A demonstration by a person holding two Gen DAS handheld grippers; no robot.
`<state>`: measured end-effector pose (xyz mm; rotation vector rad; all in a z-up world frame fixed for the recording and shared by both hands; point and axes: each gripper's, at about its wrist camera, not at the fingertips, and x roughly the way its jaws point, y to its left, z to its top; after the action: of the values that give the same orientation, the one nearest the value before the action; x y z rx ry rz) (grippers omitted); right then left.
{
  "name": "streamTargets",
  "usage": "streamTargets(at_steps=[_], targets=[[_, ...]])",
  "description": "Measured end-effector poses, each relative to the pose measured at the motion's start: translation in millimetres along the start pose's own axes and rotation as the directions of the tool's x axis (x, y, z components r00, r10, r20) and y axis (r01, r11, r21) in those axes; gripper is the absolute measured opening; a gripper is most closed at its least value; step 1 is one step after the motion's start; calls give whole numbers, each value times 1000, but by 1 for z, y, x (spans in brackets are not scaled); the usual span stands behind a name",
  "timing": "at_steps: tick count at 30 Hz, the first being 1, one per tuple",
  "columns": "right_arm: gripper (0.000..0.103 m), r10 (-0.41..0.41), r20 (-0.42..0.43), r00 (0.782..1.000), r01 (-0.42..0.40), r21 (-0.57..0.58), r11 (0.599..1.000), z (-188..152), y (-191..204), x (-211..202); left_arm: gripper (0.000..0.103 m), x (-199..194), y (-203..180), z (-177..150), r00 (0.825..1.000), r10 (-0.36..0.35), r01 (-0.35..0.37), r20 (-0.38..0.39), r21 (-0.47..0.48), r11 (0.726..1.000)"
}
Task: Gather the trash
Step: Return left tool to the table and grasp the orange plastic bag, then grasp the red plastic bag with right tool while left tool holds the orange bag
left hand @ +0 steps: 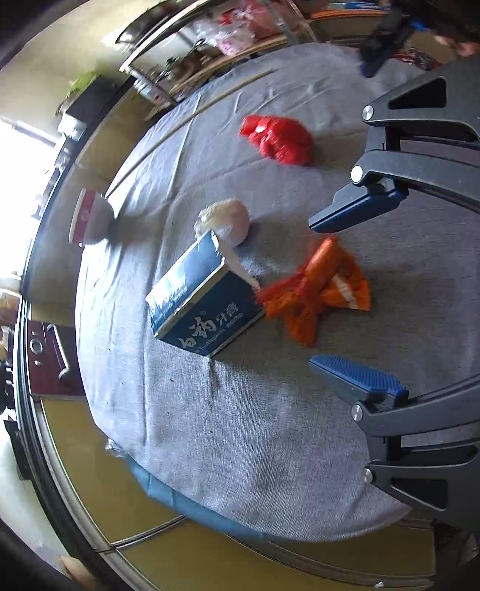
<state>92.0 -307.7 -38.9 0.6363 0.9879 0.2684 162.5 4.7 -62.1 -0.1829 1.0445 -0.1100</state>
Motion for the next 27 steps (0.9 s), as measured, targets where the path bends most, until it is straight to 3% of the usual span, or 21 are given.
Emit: streamTargets(at_steps=[5, 7, 8, 17, 27], targets=[[62, -1, 0, 1000, 1, 4, 1000, -7, -4, -4, 68, 16, 2, 2, 1000, -18, 17, -20, -51, 999], [62, 4, 0, 1000, -4, 10, 1000, -9, -4, -5, 42, 24, 3, 1, 999, -31, 29, -41, -59, 998], [62, 5, 1, 1000, -5, 8, 1000, -10, -4, -6, 41, 27, 4, 0, 998, -44, 40, -54, -66, 997], [62, 11, 17, 1000, -11, -11, 1000, -20, 1, -14, 36, 12, 4, -19, 996, -89, 88, -23, -60, 994], [62, -8, 49, 999, 9, -15, 1000, -6, 15, -12, 36, -30, -13, -50, 998, -47, 45, 34, 47, 998]])
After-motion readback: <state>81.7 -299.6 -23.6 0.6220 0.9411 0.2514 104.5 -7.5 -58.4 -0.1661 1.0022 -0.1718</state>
